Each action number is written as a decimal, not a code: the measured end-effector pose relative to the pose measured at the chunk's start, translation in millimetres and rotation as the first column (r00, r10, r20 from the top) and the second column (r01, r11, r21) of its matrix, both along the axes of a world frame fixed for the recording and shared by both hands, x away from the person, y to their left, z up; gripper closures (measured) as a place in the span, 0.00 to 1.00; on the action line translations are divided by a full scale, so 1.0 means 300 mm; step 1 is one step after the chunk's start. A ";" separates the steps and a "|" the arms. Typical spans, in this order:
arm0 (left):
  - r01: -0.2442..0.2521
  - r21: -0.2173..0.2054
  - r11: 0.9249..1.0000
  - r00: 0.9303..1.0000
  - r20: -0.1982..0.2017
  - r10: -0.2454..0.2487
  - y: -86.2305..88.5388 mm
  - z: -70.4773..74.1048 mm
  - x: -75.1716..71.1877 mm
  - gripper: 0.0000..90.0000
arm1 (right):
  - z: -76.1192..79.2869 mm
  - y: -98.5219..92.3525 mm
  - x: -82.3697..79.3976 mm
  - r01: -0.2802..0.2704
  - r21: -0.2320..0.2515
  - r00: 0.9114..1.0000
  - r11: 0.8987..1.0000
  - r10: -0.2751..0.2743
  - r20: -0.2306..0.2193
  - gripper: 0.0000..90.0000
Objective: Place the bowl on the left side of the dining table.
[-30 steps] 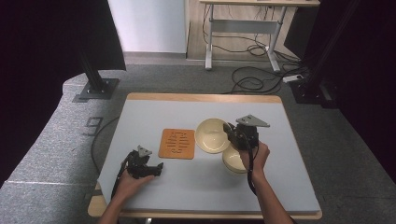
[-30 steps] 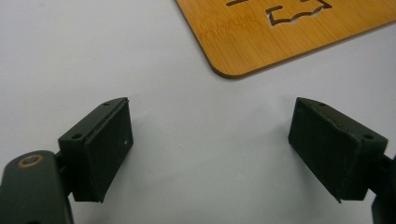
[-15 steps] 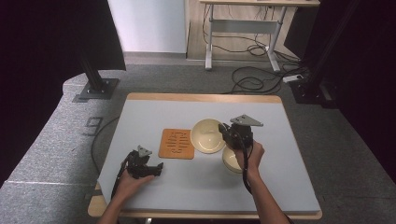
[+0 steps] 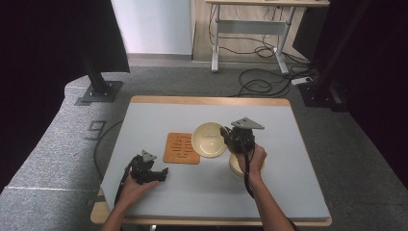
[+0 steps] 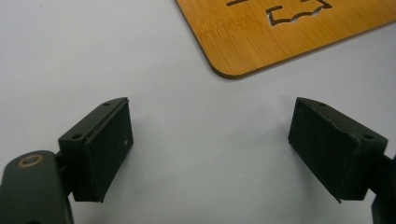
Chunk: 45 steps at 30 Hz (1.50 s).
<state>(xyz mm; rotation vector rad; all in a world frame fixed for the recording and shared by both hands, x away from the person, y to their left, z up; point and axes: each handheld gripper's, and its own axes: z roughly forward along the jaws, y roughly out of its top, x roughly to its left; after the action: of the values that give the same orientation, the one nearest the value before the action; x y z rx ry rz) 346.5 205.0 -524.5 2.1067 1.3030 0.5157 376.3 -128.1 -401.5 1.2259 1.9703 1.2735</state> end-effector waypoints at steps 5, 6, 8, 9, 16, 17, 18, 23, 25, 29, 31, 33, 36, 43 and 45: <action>0.000 0.000 1.000 1.000 0.000 0.000 0.000 0.000 0.000 0.15 | -0.003 0.012 0.006 -0.001 -0.002 1.000 1.000 0.001 -0.003 0.91; 0.000 0.000 1.000 1.000 0.000 0.000 0.000 0.000 0.000 0.15 | -0.004 0.014 0.007 -0.001 0.000 1.000 1.000 0.001 -0.004 0.91; -0.001 0.000 1.000 1.000 0.000 0.001 0.000 0.000 0.000 0.15 | -0.005 0.017 0.010 -0.001 0.002 1.000 1.000 0.001 -0.004 0.91; 0.000 0.000 1.000 1.000 0.000 0.000 0.000 0.000 0.000 0.15 | -0.006 0.019 0.012 -0.002 0.002 1.000 1.000 0.002 -0.005 0.91; 0.000 0.000 1.000 1.000 0.000 0.000 0.000 0.000 0.000 0.15 | -0.008 0.038 0.023 -0.008 -0.005 1.000 1.000 0.007 -0.012 0.91; 0.000 0.000 1.000 1.000 0.000 0.000 0.000 0.000 0.000 0.15 | -0.008 0.041 0.024 -0.009 -0.006 1.000 1.000 0.009 -0.012 0.91; -0.001 0.000 1.000 1.000 0.001 0.001 0.000 0.000 0.000 0.15 | -0.008 0.044 0.025 -0.011 -0.007 1.000 1.000 0.011 -0.013 0.91; -0.001 -0.001 1.000 1.000 0.001 0.001 0.000 0.000 0.000 0.15 | -0.008 0.062 0.033 -0.018 -0.009 1.000 1.000 0.018 -0.013 0.91; -0.001 -0.002 1.000 1.000 0.001 0.001 0.000 0.000 0.000 0.15 | -0.010 0.070 0.036 -0.020 -0.011 1.000 1.000 0.020 -0.014 0.91; -0.001 -0.002 1.000 1.000 0.002 0.001 0.000 0.000 0.000 0.15 | -0.017 0.085 0.048 -0.033 -0.013 0.999 0.999 0.033 -0.021 0.91; 0.000 -0.001 1.000 1.000 0.002 0.000 0.000 0.000 0.000 0.15 | -0.020 0.092 0.052 -0.033 -0.014 0.999 0.999 0.033 -0.023 0.91; -0.001 -0.001 1.000 1.000 0.002 0.001 0.000 0.000 0.000 0.15 | -0.024 0.098 0.056 -0.033 -0.014 0.999 0.999 0.033 -0.024 0.91; -0.002 -0.001 1.000 1.000 0.002 0.002 0.000 0.000 0.000 0.15 | -0.029 0.109 0.064 -0.035 -0.014 0.999 0.999 0.034 -0.028 0.91; -0.001 -0.001 1.000 1.000 0.002 0.001 0.000 0.000 0.000 0.15 | -0.034 0.137 0.079 -0.043 -0.022 0.999 0.999 0.042 -0.032 0.91; -0.001 -0.001 1.000 1.000 0.002 0.001 0.000 0.000 0.000 0.15 | -0.037 0.148 0.082 -0.045 -0.027 0.998 0.999 0.044 -0.034 0.91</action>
<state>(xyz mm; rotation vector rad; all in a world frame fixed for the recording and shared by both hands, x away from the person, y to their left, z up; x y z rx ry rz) 346.5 205.0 -524.6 2.1042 1.3035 0.5169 400.8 -83.7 -412.4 1.2033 2.0424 1.2501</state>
